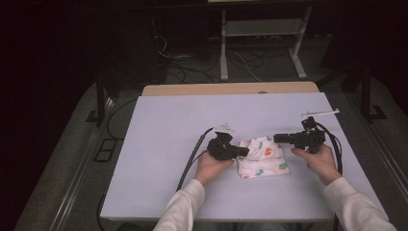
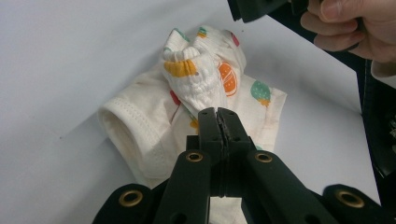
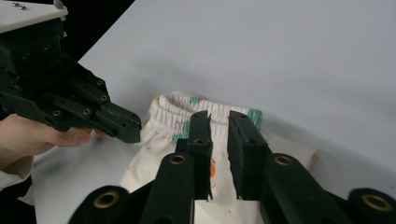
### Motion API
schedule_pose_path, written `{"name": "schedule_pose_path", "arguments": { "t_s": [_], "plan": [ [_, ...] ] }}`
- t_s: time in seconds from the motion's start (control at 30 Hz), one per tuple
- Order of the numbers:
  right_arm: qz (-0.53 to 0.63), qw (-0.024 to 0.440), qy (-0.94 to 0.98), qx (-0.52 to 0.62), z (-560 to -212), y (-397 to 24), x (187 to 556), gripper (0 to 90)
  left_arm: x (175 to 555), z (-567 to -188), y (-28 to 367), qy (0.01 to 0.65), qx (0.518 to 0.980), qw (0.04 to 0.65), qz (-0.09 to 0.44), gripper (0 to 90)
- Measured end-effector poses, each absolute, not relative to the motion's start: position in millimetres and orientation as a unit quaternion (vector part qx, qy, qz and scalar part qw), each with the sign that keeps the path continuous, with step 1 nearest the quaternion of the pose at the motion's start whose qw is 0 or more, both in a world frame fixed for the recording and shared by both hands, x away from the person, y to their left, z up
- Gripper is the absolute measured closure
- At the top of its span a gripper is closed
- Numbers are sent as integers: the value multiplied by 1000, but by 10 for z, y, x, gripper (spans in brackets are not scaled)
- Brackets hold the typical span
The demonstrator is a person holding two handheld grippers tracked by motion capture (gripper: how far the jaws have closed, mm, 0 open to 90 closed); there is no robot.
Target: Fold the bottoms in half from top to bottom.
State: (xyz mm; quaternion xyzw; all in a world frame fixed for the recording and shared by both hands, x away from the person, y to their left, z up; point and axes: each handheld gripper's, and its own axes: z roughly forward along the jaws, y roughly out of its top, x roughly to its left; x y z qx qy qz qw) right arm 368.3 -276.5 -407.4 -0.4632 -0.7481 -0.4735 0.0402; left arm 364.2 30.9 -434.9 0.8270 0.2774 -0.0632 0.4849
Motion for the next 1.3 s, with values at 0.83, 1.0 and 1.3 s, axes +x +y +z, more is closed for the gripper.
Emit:
{"name": "schedule_pose_path", "arguments": {
  "t_s": [0.83, 1.0, 1.3],
  "plan": [
    [-418, 54, -780, -462, -4068, -2265, 4180, 883, 3621, -4372, 282, 267, 834, 477, -69, 885],
    [-411, 61, -782, -465, -4115, -2198, 4231, 882, 3619, -4383, 281, 265, 837, 473, -72, 885],
    [-385, 75, -789, -473, -4212, -2134, 4267, 882, 3610, -4411, 272, 263, 840, 469, -74, 885]
  ]
}}
